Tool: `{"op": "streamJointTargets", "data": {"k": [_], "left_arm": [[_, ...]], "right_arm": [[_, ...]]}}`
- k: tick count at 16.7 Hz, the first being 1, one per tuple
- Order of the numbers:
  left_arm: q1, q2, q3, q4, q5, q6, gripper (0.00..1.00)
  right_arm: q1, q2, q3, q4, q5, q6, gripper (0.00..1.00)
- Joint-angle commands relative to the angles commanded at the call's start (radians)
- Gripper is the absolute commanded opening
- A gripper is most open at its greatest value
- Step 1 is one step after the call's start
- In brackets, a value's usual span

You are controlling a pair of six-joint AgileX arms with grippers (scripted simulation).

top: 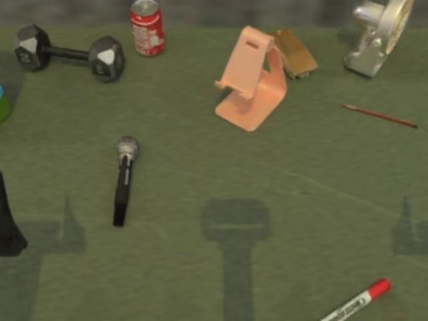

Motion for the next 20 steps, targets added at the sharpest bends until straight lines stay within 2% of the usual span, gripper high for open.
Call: {"op": "streamJointTargets", "data": {"k": [4,8,20], "left_arm": [[-0.008,0.031,0.03,-0.02,0.001,-0.007,1.0],[-0.05,0.22,0.197,-0.132,0.002,-0.045,1.0],[-0.249,1.396,0.996,-0.714,0.001,-0.227,1.0]], "right_arm": [[0.0,0.0,0.0,0.0,0.0,0.0,1.0],[0.0,0.0,0.0,0.0,0.0,0.0,1.0],[0.0,0.0,0.0,0.0,0.0,0.0,1.0]]}}
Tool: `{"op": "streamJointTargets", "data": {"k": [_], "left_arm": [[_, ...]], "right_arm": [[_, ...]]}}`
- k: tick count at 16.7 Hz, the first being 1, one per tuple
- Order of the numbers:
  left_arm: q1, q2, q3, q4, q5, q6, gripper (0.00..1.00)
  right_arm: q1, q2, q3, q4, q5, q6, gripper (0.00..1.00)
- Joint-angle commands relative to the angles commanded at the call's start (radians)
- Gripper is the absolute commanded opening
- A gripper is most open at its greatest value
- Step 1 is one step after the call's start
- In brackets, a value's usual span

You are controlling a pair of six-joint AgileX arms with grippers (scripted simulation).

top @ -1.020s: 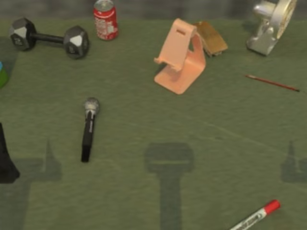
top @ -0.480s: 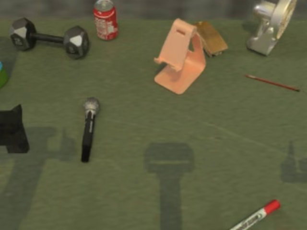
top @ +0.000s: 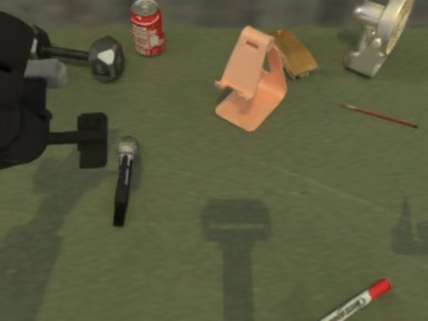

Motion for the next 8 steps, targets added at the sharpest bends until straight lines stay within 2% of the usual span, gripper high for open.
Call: {"op": "streamJointTargets", "data": {"k": [4,8], "left_arm": [[-0.055,0.296,0.223,-0.153,0.001,-0.051,1.0],[-0.089,0.482,0.369,-0.243,0.002,-0.083,1.0]], "right_arm": [[0.0,0.0,0.0,0.0,0.0,0.0,1.0],[0.0,0.0,0.0,0.0,0.0,0.0,1.0]]}}
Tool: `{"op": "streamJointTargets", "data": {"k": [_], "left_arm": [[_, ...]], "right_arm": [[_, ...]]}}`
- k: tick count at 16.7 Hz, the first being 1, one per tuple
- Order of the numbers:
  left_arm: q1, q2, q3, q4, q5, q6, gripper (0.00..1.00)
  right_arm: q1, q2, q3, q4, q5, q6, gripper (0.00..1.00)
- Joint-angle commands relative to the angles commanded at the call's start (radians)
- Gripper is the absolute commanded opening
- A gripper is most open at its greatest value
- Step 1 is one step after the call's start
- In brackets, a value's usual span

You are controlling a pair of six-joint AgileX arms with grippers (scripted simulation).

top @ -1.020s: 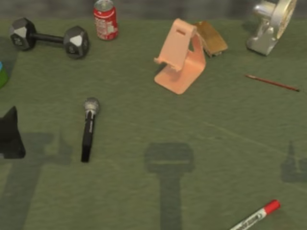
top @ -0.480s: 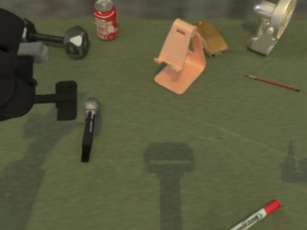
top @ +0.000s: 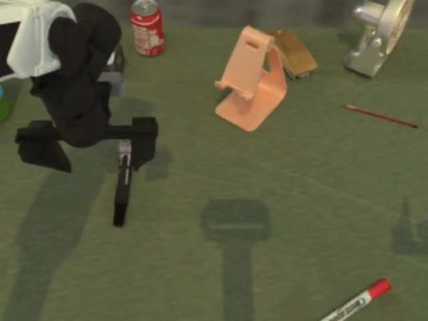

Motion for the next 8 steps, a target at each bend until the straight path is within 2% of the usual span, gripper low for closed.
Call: {"op": "streamJointTargets", "data": {"k": [8], "left_arm": [[-0.003,0.036,0.028,-0.013,0.0,-0.005,1.0]], "right_arm": [[0.0,0.0,0.0,0.0,0.0,0.0,1.0]]}}
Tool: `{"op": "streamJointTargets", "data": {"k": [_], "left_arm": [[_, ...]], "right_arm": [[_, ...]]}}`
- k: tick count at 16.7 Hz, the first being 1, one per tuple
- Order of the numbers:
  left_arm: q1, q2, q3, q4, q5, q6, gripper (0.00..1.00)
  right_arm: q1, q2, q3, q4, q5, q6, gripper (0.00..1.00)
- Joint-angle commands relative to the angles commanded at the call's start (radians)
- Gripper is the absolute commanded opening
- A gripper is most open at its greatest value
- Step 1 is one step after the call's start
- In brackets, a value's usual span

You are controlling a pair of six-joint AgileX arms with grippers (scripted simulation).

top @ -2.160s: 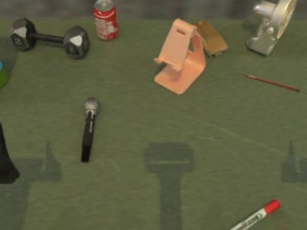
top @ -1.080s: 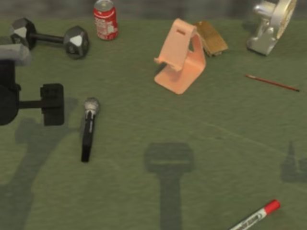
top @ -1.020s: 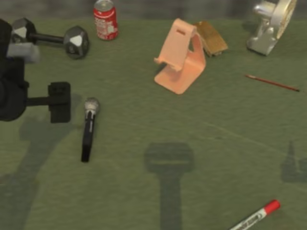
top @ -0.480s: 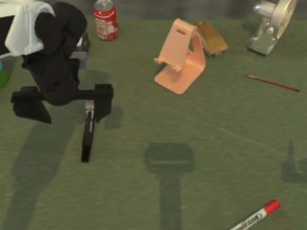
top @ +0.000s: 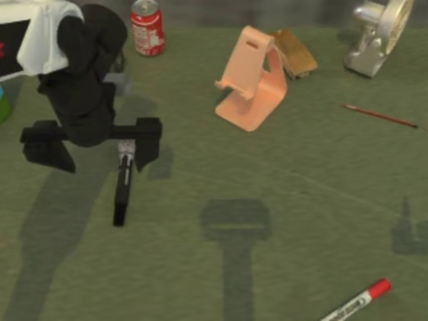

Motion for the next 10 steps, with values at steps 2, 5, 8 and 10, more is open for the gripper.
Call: {"op": "streamJointTargets", "data": {"k": [2,5,8,10], "left_arm": [[-0.002,0.022,-0.019,0.036,0.0,0.002,1.0],[-0.003,0.091,-0.07,0.165,0.001,0.002,1.0],[-0.003,0.162,-0.127,0.296,0.001,0.002,1.0],[-0.004,0.19,-0.146,0.335,0.001,0.002,1.0]], "right_arm": [[0.0,0.0,0.0,0.0,0.0,0.0,1.0],[0.0,0.0,0.0,0.0,0.0,0.0,1.0],[0.0,0.0,0.0,0.0,0.0,0.0,1.0],[0.0,0.0,0.0,0.0,0.0,0.0,1.0]]}}
